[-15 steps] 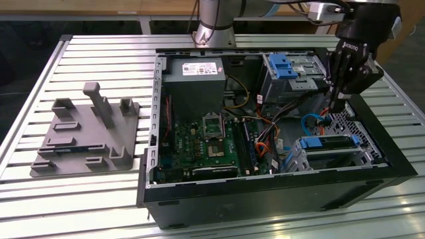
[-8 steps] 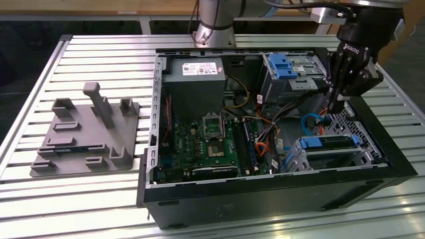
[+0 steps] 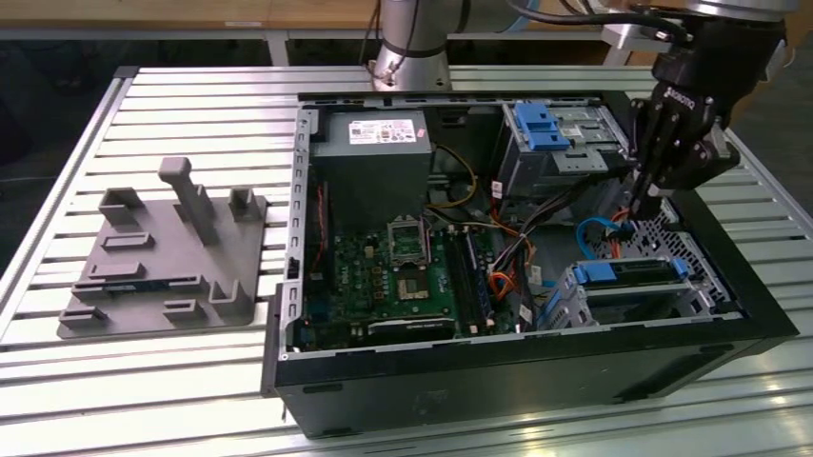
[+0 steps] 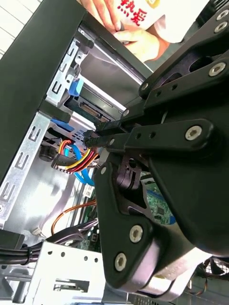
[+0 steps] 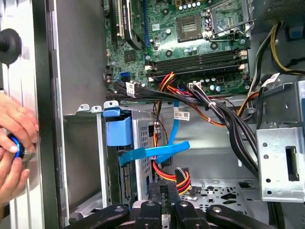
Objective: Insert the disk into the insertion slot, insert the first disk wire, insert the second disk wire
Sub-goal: 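Insert the first disk wire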
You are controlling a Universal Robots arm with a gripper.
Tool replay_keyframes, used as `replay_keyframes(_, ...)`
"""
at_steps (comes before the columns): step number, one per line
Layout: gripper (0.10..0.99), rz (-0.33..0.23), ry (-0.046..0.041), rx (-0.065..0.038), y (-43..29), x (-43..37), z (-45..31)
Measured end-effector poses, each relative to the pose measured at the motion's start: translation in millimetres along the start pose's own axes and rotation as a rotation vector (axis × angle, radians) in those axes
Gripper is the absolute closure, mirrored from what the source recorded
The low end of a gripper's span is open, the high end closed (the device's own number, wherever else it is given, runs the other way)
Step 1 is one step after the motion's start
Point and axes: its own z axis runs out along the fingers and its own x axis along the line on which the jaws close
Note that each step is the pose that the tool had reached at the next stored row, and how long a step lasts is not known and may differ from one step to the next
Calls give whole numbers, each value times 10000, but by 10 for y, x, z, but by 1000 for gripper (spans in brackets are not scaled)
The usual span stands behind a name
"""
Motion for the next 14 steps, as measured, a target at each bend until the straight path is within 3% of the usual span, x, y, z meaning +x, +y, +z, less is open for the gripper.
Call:
replay_keyframes(5,914,-11,-263,-25,-7,87,-24)
replay_keyframes(8,914,-20,-463,-44,-12,139,-39)
replay_keyframes(14,914,-46,-1060,-102,-22,237,-28)
